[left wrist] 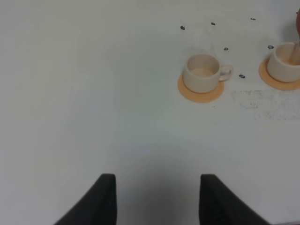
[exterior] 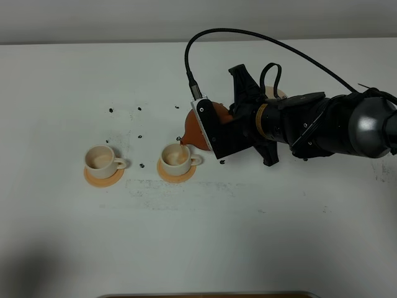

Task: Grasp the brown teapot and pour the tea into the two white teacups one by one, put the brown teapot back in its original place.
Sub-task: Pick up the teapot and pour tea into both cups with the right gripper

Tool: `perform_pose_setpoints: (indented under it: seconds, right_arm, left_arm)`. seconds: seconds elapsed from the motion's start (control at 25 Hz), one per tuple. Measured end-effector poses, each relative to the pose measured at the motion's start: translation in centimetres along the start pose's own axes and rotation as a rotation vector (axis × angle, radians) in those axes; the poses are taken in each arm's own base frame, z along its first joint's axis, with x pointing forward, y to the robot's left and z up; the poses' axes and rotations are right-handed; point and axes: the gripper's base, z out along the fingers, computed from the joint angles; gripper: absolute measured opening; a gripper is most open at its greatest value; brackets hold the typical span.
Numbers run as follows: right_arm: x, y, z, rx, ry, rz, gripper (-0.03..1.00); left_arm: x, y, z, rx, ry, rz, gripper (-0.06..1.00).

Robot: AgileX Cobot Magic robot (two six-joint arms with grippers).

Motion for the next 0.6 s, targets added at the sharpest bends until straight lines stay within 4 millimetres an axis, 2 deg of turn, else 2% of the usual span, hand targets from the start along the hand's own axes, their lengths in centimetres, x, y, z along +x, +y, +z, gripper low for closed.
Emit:
perform_pose_setpoints:
  seconds: [0.6]
  right_arm:
    - [-0.62,-0.03,-0.08,0.002,-0.007,-0.032,0.11]
  left_arm:
    - [0.0,0.0,0.0,0.0,0.0,0.0,0.43]
